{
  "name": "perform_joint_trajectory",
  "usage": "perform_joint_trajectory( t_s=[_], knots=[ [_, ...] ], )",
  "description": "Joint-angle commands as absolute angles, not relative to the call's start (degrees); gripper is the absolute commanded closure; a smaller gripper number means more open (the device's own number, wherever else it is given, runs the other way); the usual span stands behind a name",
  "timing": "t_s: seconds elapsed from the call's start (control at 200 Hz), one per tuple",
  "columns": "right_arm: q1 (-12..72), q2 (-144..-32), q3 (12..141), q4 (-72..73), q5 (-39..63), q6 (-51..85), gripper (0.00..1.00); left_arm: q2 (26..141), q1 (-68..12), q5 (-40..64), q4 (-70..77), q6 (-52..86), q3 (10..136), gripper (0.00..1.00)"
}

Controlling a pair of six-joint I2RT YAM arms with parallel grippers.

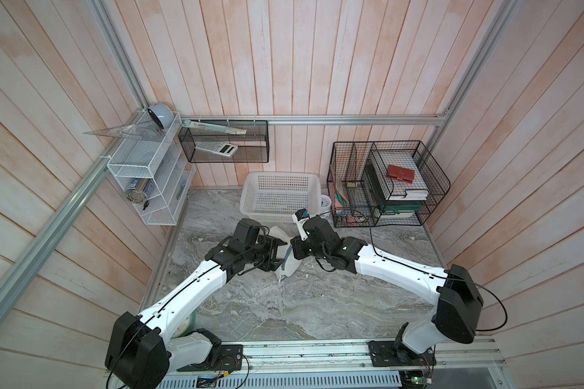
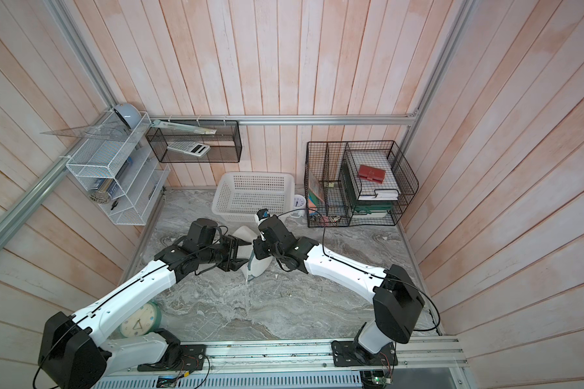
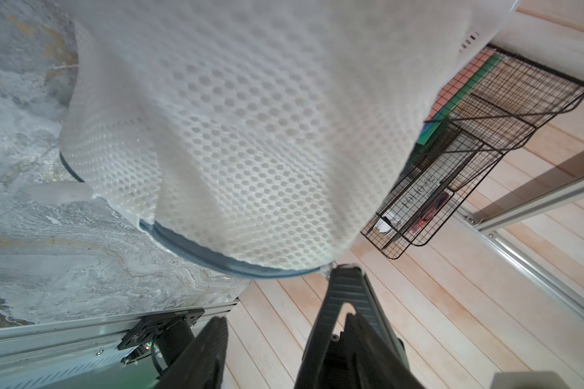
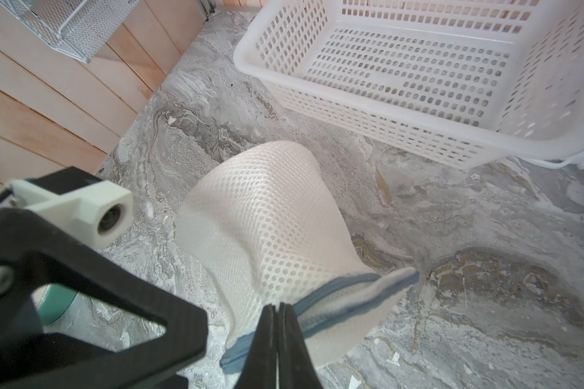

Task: Turn the laundry bag inside out
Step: Zip the zipper on the laundry bag.

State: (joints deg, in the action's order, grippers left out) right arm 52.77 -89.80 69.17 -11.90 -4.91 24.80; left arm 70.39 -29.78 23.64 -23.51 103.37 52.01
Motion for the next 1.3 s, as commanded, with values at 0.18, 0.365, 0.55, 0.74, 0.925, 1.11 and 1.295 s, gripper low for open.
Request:
perform_joint_trajectory(
  t_s=[0.18,0.365,0.55,0.74,0.925,1.11,1.295],
  knots=[
    [53.5,-90.3,69.6,-8.1,-5.9,24.6,1.0,68.1,-34.1,19.1,-18.6,114.4,46.4,0.39],
    [53.9,-89.6,68.7,-7.6,-5.4,24.5,1.0,66.3,-34.7,13.0,-18.0,118.3,45.3,0.39],
    [54.2,-88.8,67.7,-7.6,-5.6,24.7,1.0,64.4,-34.6,9.2,-18.0,120.5,45.3,0.39],
    [54.8,-88.6,67.6,-7.0,-5.1,24.7,1.0,65.5,-34.7,8.7,-15.5,121.3,44.8,0.38],
    [55.6,-88.3,67.1,-5.9,-4.3,24.3,1.0,67.1,-34.5,8.9,-13.2,122.0,43.8,0.38],
    [56.2,-87.3,65.7,-4.5,-3.7,23.9,1.0,67.7,-33.6,8.7,-11.9,121.9,42.7,0.51],
    [56.2,-86.2,64.7,-4.0,-4.6,23.7,1.0,67.4,-32.8,8.7,-11.7,121.7,42.1,0.83]
  ],
)
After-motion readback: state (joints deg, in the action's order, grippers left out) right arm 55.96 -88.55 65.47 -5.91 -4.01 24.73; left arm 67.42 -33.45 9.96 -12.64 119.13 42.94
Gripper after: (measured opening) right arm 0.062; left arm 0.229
